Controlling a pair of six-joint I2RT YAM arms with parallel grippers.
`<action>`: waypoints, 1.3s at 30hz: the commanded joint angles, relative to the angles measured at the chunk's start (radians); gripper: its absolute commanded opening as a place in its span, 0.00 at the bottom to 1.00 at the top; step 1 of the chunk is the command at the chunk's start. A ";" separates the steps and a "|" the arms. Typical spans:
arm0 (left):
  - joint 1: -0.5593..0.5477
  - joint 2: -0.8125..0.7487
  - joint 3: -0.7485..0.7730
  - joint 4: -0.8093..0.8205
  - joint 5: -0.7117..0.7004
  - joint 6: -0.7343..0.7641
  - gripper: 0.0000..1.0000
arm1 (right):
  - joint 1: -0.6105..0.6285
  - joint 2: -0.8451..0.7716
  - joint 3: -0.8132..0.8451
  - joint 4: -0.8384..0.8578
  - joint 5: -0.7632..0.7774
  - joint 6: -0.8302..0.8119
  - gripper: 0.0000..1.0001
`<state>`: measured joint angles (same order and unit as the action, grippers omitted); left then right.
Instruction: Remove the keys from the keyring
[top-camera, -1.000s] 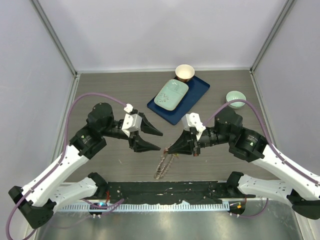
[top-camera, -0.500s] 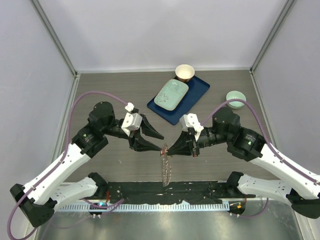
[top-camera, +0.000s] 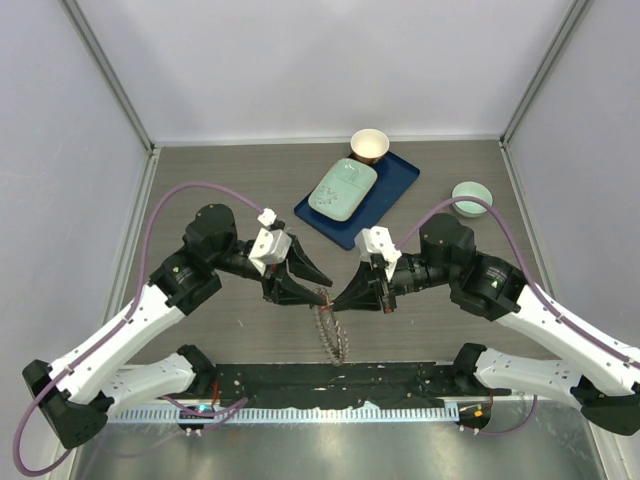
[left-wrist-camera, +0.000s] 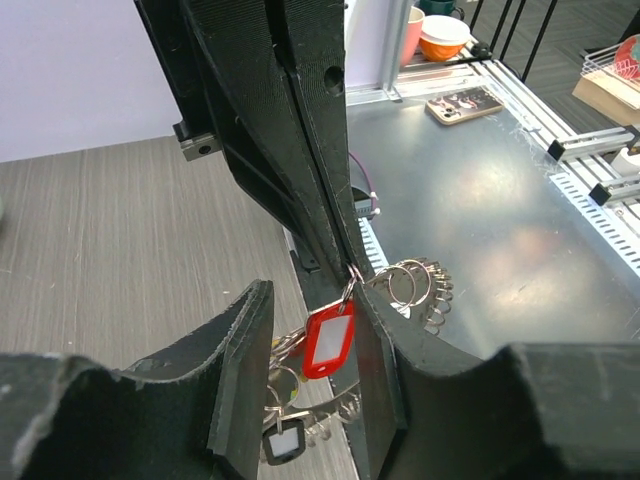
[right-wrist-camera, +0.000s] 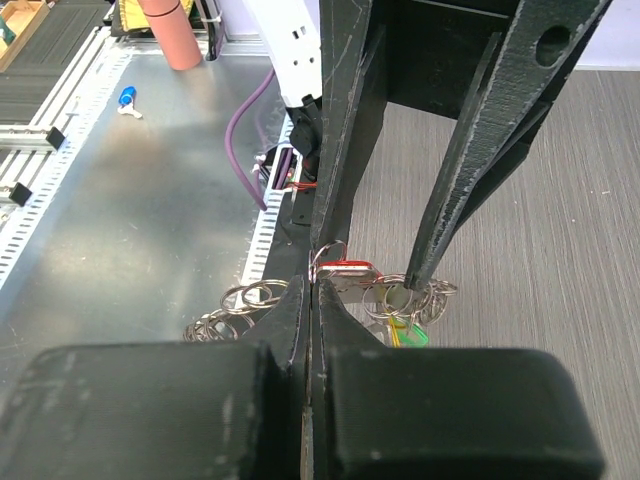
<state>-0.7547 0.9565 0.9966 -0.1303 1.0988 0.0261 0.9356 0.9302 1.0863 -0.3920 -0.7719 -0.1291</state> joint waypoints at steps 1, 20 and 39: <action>-0.012 -0.005 0.028 0.037 0.021 -0.009 0.40 | 0.002 -0.008 0.049 0.062 -0.007 0.009 0.01; -0.012 -0.065 -0.019 -0.025 -0.022 0.038 0.00 | 0.000 -0.033 0.041 0.099 0.143 0.040 0.01; -0.012 -0.156 -0.064 -0.060 -0.201 0.089 0.00 | 0.000 -0.048 -0.048 0.323 0.192 0.204 0.01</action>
<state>-0.7601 0.8066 0.9443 -0.1814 0.9150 0.1032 0.9367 0.9077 1.0618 -0.2687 -0.5953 -0.0120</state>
